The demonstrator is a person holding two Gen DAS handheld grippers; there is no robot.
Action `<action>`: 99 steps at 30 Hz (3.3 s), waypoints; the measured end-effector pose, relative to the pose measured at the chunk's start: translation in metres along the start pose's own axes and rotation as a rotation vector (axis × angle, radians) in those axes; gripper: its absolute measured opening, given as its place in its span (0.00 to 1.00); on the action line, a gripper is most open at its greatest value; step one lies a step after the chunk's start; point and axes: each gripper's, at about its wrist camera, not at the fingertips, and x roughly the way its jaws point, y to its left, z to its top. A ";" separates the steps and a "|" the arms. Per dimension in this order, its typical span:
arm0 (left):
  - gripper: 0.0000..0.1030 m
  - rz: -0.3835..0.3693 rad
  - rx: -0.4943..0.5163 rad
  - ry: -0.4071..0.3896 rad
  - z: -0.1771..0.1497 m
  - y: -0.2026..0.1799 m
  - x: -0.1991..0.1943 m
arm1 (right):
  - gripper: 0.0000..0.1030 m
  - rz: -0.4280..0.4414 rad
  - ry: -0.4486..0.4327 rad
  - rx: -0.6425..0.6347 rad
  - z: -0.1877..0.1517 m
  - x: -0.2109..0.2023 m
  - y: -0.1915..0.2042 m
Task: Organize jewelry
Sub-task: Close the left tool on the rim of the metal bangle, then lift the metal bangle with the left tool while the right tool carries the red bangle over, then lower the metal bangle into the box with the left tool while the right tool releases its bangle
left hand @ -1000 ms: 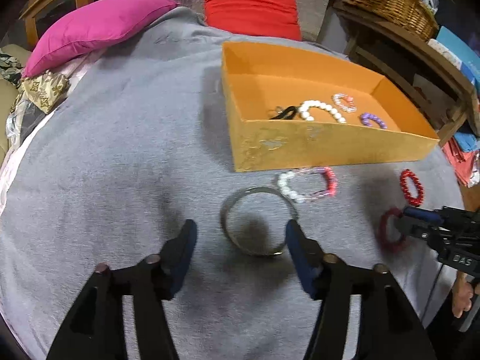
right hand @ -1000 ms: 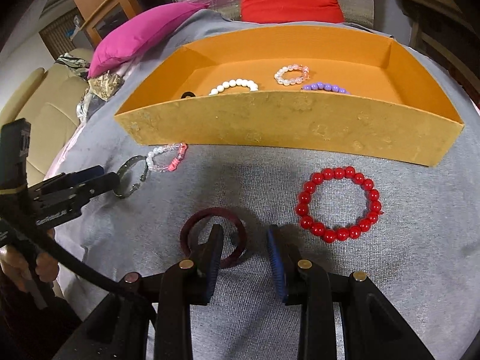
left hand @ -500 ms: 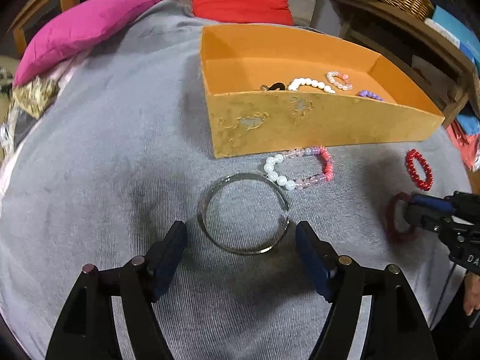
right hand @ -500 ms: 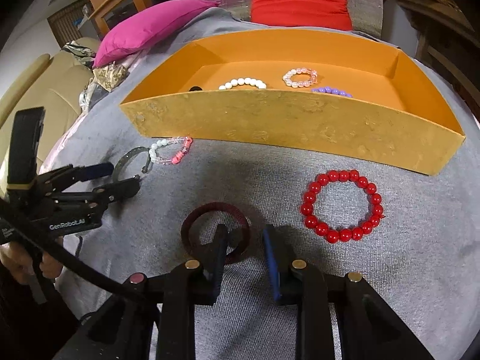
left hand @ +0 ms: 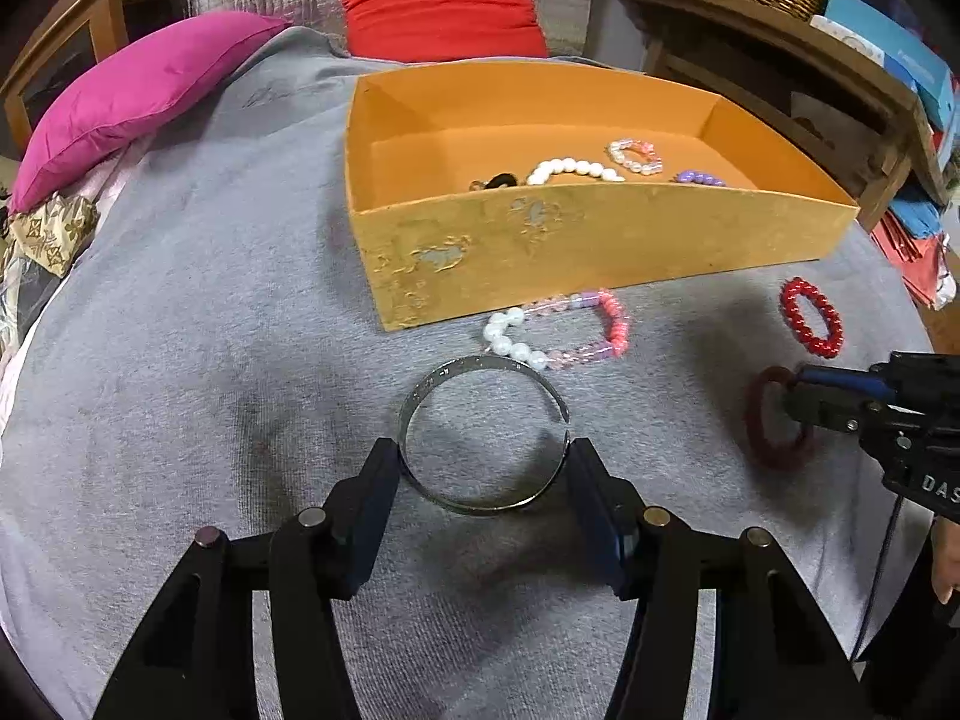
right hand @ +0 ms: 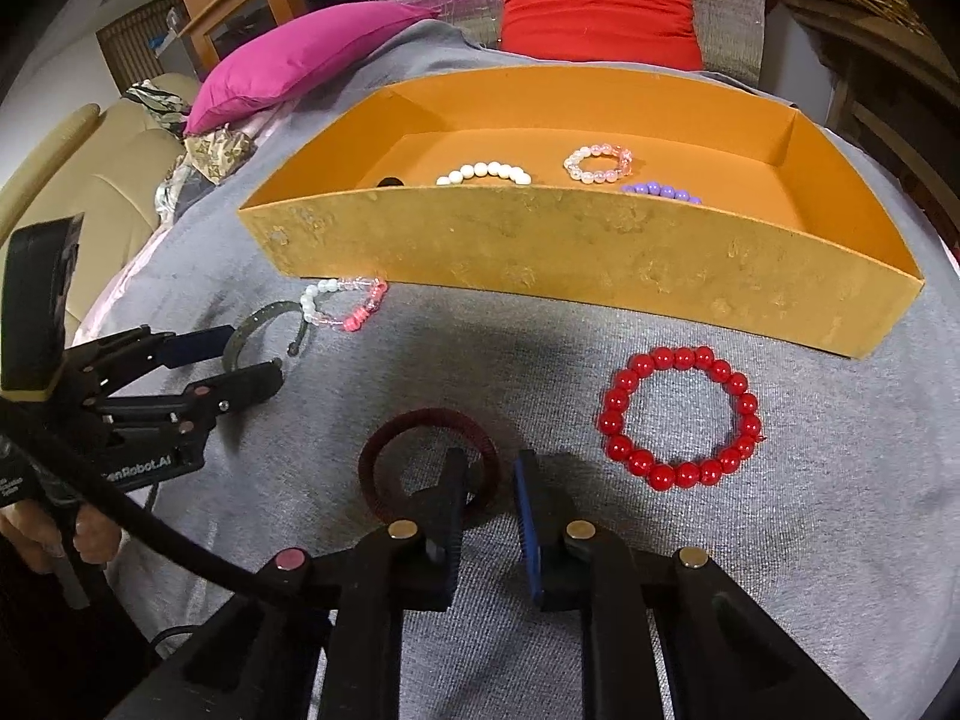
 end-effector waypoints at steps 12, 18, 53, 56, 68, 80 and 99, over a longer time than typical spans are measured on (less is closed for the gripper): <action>0.57 -0.043 0.078 -0.070 -0.008 -0.022 -0.030 | 0.10 0.038 -0.026 0.024 0.003 -0.008 -0.004; 0.57 -0.038 0.062 -0.077 -0.010 -0.018 -0.033 | 0.19 0.026 -0.003 0.047 0.005 -0.004 -0.007; 0.57 0.048 0.023 -0.177 0.010 -0.042 -0.067 | 0.06 -0.013 -0.332 0.093 0.006 -0.080 -0.027; 0.57 0.055 0.014 -0.209 0.019 -0.045 -0.075 | 0.06 -0.033 -0.397 0.116 0.009 -0.094 -0.032; 0.57 0.099 -0.024 -0.287 0.059 -0.060 -0.095 | 0.06 -0.080 -0.501 0.209 0.033 -0.123 -0.056; 0.57 0.143 -0.024 -0.345 0.115 -0.073 -0.096 | 0.06 -0.099 -0.505 0.254 0.089 -0.125 -0.072; 0.57 0.144 -0.041 -0.255 0.187 -0.069 -0.011 | 0.06 -0.113 -0.353 0.368 0.158 -0.054 -0.119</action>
